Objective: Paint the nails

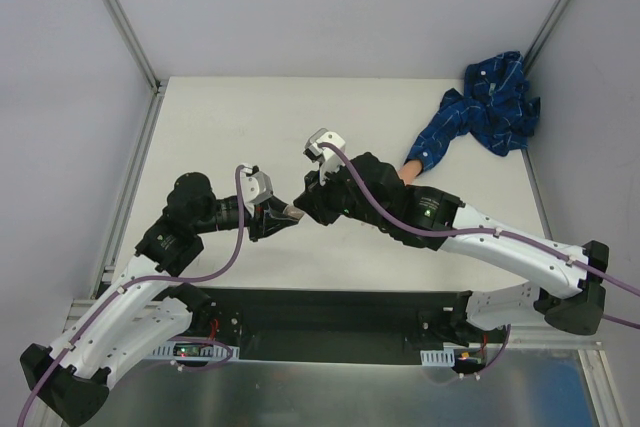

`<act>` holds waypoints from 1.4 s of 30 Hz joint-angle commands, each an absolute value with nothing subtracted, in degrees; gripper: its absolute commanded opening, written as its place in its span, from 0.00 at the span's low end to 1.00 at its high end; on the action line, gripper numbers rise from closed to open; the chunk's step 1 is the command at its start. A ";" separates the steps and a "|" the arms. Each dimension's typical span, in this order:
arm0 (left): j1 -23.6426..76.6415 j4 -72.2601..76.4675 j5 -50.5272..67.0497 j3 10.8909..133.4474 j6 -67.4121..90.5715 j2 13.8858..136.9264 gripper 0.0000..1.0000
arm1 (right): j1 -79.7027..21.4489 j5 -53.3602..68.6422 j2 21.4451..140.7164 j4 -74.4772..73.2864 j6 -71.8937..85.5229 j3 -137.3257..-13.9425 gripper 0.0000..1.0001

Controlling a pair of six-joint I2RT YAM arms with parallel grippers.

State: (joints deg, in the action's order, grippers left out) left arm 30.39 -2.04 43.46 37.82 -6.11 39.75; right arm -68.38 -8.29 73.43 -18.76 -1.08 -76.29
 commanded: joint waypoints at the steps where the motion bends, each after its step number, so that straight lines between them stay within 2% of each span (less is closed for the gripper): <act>1: 30.32 0.44 41.92 40.25 -7.21 39.64 0.00 | -68.73 -8.26 70.75 -19.25 -0.18 -77.08 0.00; 23: 30.32 0.53 43.16 40.34 -7.21 40.08 0.00 | -68.64 -9.57 69.96 -17.67 0.70 -77.61 0.00; 33: 30.32 0.26 41.49 40.34 -7.38 40.17 0.00 | -68.64 -13.01 65.40 -17.75 0.79 -76.12 0.00; 39: 30.32 0.26 37.63 40.25 -7.47 39.29 0.00 | -67.94 -16.69 59.95 -18.80 1.32 -71.46 0.00; 42: 30.32 0.26 34.03 40.17 -7.47 38.68 0.00 | -63.91 -16.09 57.14 -19.86 3.86 -66.02 0.00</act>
State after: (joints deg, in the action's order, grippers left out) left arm 30.33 -2.04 39.18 37.89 -6.85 40.07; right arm -67.61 -13.91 60.66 -18.85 0.73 -71.05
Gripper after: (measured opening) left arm 0.245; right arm 0.186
